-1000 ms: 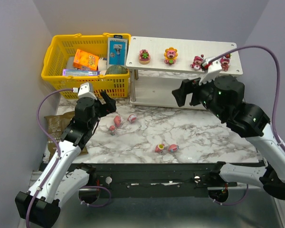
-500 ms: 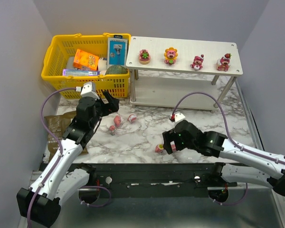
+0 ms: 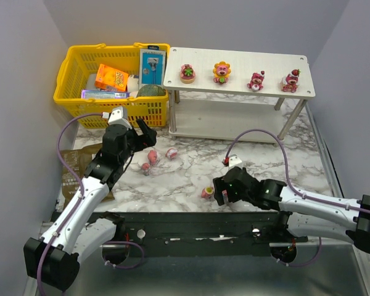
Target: Place and organize the plastic toys onto the shelf
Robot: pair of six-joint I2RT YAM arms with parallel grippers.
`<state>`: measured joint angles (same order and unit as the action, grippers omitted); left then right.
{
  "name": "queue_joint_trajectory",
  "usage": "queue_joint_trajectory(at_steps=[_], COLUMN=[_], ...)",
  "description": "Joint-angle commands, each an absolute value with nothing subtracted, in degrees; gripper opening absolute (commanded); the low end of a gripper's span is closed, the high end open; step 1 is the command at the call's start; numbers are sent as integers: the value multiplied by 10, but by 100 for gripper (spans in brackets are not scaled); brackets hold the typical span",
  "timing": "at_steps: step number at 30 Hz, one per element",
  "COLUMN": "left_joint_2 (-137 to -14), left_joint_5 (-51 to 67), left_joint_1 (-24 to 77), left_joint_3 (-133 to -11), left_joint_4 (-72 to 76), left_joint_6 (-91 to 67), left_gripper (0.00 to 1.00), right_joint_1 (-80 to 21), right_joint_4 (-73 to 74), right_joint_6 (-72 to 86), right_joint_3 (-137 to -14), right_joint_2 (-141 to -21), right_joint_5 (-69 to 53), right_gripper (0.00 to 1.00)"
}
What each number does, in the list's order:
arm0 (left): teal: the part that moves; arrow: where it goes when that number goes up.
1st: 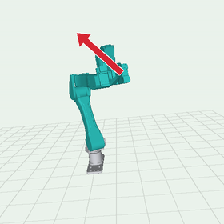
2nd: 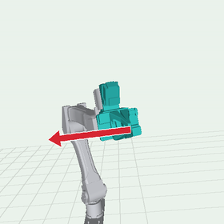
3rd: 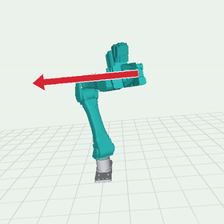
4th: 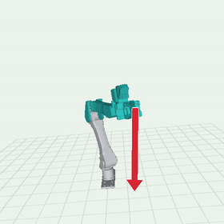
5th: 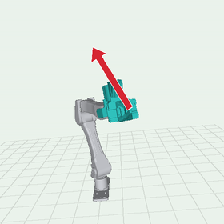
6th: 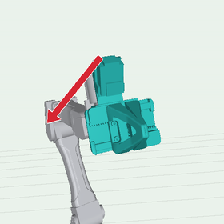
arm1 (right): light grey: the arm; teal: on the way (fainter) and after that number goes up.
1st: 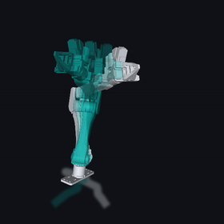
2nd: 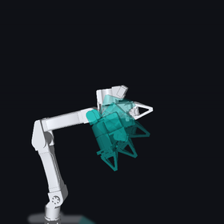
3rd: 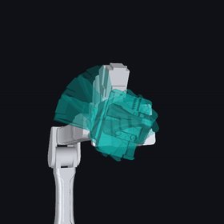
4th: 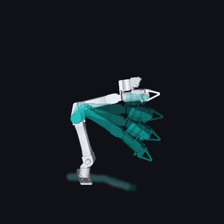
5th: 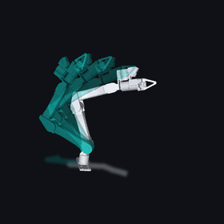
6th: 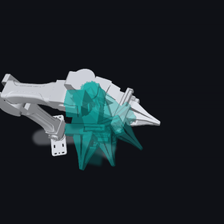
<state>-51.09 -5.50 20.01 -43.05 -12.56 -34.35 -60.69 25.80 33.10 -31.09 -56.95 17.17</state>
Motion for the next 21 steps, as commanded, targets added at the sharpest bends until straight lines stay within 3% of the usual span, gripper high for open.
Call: queue_joint_trajectory(at_steps=[1,10,21], left_joint_2=[-515,-519,-524], left_joint_5=[-47,-47,-47], left_joint_1=[201,201,201], left_joint_3=[-439,-441,-441], left_joint_4=[-128,-133,-134], left_joint_6=[-347,-347,-348], left_gripper=[99,99,99], right_joint_1=[-610,-610,-609], right_joint_4=[216,192,199], right_joint_6=[359,381,408], right_joint_3=[-294,-294,-297], right_joint_2=[-584,-646,-652], right_joint_5=[211,221,236], right_gripper=[96,88,61])
